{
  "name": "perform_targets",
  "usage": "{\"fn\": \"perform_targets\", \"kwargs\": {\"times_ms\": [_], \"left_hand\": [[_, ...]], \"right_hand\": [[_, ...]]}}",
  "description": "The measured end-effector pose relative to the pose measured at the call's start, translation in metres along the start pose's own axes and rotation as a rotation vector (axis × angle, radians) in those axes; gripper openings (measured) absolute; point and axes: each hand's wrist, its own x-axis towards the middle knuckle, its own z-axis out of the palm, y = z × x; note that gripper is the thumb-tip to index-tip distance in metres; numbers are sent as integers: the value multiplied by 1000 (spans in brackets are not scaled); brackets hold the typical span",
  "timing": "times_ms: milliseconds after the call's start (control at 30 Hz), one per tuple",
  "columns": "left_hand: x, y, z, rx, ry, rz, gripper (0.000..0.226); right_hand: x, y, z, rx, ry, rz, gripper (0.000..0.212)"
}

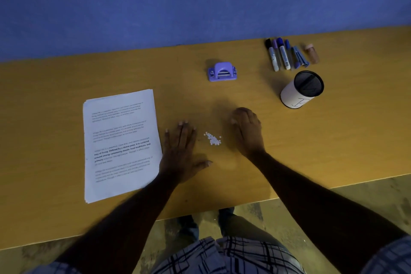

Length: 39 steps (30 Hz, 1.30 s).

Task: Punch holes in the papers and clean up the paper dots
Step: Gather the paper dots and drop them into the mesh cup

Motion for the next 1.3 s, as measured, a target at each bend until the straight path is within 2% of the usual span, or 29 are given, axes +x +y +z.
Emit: {"fn": "perform_targets", "kwargs": {"times_ms": [100, 200, 400, 533, 667, 833, 967, 1033, 1167, 1233, 1300], "left_hand": [[6, 11, 3, -24, 26, -16, 104], [11, 19, 4, -18, 17, -6, 107], [18, 29, 5, -2, -10, 91, 106], [20, 25, 4, 12, -8, 165, 103], [17, 19, 1, 3, 22, 135, 106], [11, 6, -2, -33, 13, 112, 97], [11, 1, -6, -61, 13, 71, 85], [11, 0, -9, -73, 49, 68, 75], [14, -2, -14, -108, 105, 61, 54], [14, -3, -16, -135, 108, 68, 45], [13, -5, -18, -146, 105, 80, 41]], "right_hand": [[-13, 15, -12, -85, -62, 54, 44], [-27, 25, -13, -152, -152, 78, 53], [-42, 24, -9, -272, -269, -30, 78], [-49, 18, 1, -335, -332, -84, 85], [-59, 13, 15, -439, -348, -182, 90], [-60, 8, 14, -399, -327, -227, 75], [-51, 6, 2, -125, -215, -48, 70], [-46, 2, -2, 7, -229, 68, 60], [-36, -16, 5, 168, -231, 30, 25], [-29, -25, 10, 268, -238, 69, 19], [-22, -31, 15, 307, -249, 141, 23]]}}
